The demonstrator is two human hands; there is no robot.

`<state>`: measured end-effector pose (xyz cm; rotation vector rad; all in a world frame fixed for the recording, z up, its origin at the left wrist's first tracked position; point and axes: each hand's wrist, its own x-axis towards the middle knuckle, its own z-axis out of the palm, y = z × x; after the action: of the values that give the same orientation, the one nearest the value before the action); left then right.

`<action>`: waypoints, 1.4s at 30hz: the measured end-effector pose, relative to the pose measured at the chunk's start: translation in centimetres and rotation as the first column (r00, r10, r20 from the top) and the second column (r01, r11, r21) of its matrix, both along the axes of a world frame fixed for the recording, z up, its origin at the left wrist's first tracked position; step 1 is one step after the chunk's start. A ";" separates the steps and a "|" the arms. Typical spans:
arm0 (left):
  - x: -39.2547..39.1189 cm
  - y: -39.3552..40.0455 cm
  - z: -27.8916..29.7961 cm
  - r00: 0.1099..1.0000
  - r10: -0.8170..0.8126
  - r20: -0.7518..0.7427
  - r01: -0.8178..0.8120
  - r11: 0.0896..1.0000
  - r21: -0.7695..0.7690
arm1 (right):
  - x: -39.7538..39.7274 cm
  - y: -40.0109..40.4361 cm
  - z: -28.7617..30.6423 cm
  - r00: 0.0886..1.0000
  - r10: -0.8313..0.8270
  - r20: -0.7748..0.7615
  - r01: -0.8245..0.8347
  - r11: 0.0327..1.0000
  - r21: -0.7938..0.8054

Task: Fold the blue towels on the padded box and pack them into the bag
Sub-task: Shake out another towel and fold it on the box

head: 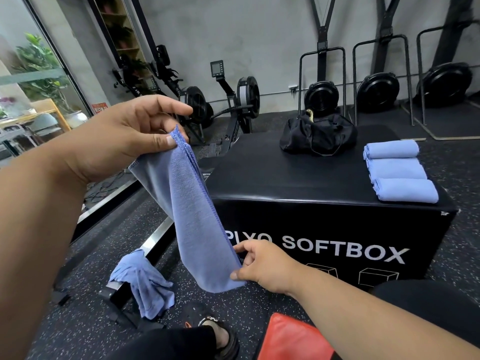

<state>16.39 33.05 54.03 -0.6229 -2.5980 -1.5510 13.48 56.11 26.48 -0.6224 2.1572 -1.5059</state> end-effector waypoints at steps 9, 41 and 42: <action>-0.1 -0.1 -0.4 1.000 0.015 -0.021 -0.016 1.000 -0.025 | -0.2 0.0 -0.5 1.000 -0.025 0.002 0.024 0.999 0.046; -10.6 1.2 -24.4 0.805 0.361 0.471 -0.558 0.731 0.392 | -9.4 17.9 2.2 0.817 -0.564 0.118 0.556 0.719 -0.416; -11.5 1.4 -25.2 0.799 0.366 0.477 -0.563 0.736 0.377 | -9.9 18.1 1.6 0.811 -0.570 0.131 0.569 0.718 -0.400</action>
<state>4.84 34.49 28.82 0.4025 -2.1162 -2.1611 3.60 74.26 28.03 -0.0514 2.1367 -2.3424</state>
